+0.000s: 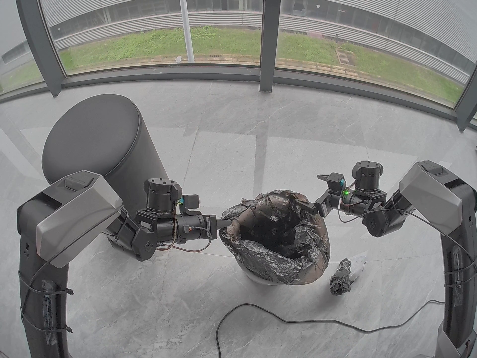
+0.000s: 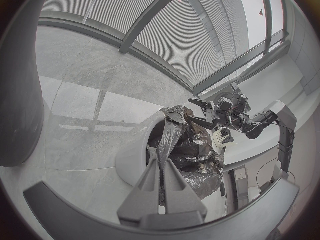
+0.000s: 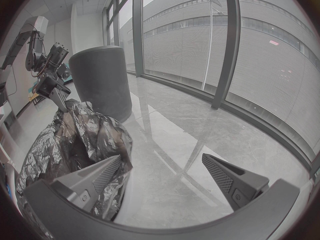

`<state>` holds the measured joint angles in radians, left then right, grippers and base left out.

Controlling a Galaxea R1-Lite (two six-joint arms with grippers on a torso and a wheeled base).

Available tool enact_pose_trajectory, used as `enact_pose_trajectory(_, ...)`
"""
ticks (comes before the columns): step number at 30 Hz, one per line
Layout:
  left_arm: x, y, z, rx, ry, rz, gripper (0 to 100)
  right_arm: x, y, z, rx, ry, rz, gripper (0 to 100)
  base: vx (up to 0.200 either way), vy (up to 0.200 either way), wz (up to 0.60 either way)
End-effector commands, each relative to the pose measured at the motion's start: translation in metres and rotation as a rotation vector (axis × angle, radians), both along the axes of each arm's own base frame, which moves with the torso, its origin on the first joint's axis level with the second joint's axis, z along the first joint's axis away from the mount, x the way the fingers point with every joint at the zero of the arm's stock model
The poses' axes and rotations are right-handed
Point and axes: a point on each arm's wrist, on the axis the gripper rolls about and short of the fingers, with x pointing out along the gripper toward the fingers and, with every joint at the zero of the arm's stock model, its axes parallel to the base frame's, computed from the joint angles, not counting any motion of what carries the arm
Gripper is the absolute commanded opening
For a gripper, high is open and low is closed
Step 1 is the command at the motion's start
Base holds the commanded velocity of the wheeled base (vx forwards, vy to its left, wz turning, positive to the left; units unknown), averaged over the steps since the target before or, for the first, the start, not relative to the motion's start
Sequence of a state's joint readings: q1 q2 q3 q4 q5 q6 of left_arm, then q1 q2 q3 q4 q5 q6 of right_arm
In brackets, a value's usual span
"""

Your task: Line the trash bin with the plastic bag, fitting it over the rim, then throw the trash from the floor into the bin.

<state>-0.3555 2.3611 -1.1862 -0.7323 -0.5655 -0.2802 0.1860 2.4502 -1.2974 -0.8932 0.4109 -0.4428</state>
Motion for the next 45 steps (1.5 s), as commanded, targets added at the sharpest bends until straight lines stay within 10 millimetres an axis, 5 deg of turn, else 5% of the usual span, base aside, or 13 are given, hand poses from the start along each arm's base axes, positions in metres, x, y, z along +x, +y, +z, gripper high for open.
enact_pose_trajectory(1,-0.006,-0.002,0.008,-0.002,0.008,-0.008,0,-0.001,-0.011,0.007,0.0,-0.009,-0.023,100,0.0,0.0,0.0)
enact_pose_trajectory(10,-0.025,-0.006,0.022,0.0,0.151,-0.024,0,-0.014,-0.014,0.003,-0.008,0.033,-0.024,100,0.0,0.0,0.0)
enact_pose_trajectory(23,-0.003,-0.008,-0.01,0.027,0.04,-0.033,0,-0.017,-0.001,-0.009,-0.014,0.062,0.007,100,0.0,0.0,0.0)
enact_pose_trajectory(32,0.0,-0.009,-0.006,0.014,-0.022,-0.027,0,-0.023,0.013,-0.006,-0.017,0.06,0.041,100,0.0,0.0,0.0)
enact_pose_trajectory(36,0.0,-0.008,-0.007,0.014,-0.02,-0.022,0,-0.024,0.03,-0.026,-0.022,0.097,0.075,100,0.0,0.0,0.0)
enact_pose_trajectory(45,-0.003,0.01,-0.015,0.032,0.025,0.015,0,-0.015,0.03,-0.024,-0.012,0.071,0.069,100,0.0,0.0,0.0)
